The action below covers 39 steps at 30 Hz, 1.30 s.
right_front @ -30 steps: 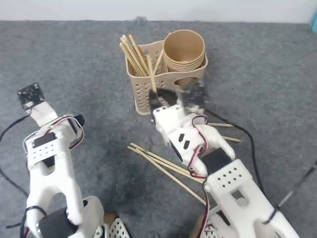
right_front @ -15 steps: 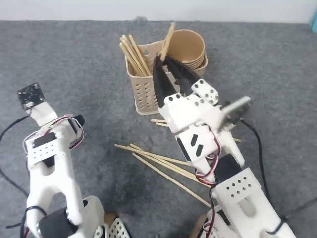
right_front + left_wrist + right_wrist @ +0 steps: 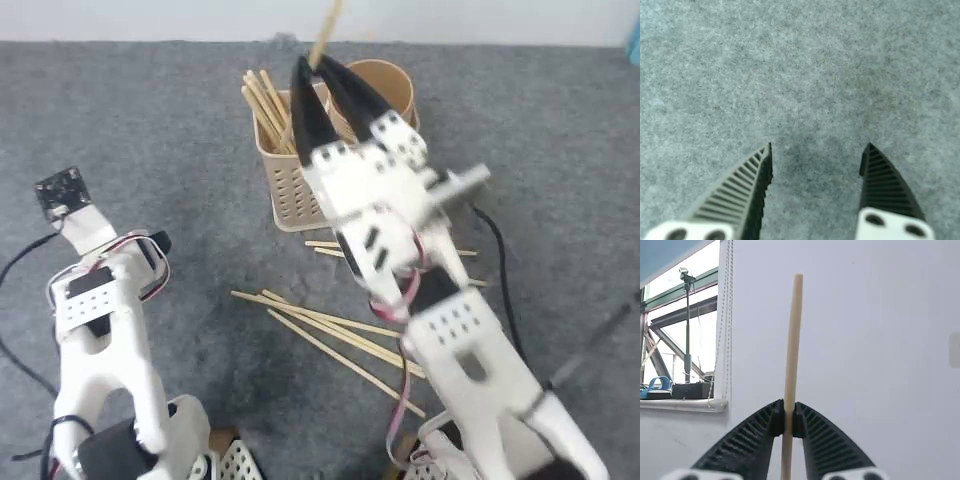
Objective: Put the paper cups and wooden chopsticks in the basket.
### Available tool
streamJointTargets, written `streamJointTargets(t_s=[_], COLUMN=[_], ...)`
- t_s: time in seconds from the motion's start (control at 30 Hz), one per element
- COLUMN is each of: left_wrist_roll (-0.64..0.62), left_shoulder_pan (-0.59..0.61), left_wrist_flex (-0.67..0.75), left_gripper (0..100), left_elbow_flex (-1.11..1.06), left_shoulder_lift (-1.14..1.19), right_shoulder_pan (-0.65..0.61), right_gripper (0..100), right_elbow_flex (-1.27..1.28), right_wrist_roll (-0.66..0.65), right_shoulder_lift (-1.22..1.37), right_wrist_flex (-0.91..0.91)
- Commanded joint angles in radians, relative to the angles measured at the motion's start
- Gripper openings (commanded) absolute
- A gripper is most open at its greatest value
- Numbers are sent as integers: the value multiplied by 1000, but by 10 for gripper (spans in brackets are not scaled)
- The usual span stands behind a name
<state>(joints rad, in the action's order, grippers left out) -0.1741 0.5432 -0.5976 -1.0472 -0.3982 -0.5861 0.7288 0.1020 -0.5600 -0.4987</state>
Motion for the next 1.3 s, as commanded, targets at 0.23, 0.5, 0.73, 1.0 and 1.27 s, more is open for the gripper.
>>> streamJointTargets(t_s=[0.23, 0.5, 0.73, 1.0, 1.27], left_wrist_roll=[2, 0, 0, -11, -152], left_shoulder_pan=[-2, -3, -6, -14, -54], left_wrist_flex=[21, 23, 20, 15, -69], left_gripper=[268, 268, 268, 268, 268], left_elbow_flex=[25, 27, 25, 25, 42], left_shoulder_lift=[5, 0, 0, -2, -3], right_shoulder_pan=[84, 76, 99, 128, 229], right_gripper=[10, 143, 215, 188, 188], right_elbow_flex=[-358, -344, -388, -319, -166], right_wrist_roll=[-25, -69, 49, 175, 176], right_shoulder_lift=[441, 478, 366, -84, -255], right_wrist_flex=[-16, 185, 380, 1043, 1460])
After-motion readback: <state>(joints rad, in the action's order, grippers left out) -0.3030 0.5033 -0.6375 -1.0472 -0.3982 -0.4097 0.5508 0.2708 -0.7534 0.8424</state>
